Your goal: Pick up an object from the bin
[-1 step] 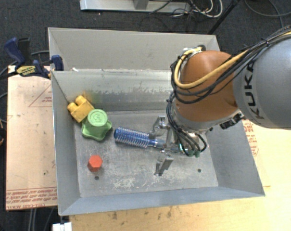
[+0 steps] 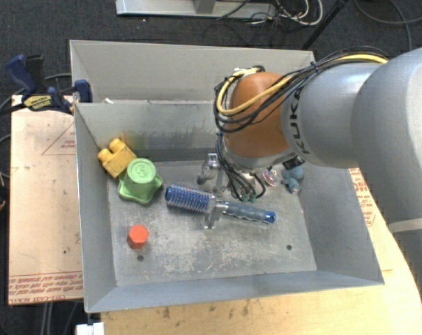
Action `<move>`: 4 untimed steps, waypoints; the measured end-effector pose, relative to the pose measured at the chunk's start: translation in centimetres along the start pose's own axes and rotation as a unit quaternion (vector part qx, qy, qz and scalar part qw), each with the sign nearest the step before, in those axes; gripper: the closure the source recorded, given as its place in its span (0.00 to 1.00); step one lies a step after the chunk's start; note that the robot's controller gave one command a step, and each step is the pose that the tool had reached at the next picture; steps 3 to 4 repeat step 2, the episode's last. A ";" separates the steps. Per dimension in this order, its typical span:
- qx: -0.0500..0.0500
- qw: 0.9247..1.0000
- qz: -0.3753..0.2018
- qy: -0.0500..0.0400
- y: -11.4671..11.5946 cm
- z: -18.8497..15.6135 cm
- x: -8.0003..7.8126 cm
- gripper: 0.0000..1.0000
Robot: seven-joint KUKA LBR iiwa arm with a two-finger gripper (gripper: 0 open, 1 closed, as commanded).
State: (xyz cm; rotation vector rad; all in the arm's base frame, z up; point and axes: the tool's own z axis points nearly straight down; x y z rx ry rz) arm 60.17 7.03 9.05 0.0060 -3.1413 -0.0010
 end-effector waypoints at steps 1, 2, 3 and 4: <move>-0.001 1.000 0.000 -0.001 0.0 -0.4 0.0 1.00; 0.000 1.000 -0.031 -0.005 -0.5 -14.2 -0.9 1.00; 0.000 1.000 -0.031 -0.005 -0.5 -14.2 -0.9 1.00; 0.000 1.000 -0.031 -0.005 -0.5 -14.2 -0.9 1.00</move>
Offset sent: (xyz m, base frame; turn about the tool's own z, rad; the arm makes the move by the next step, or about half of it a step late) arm 0.0000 0.0000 0.0000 0.0000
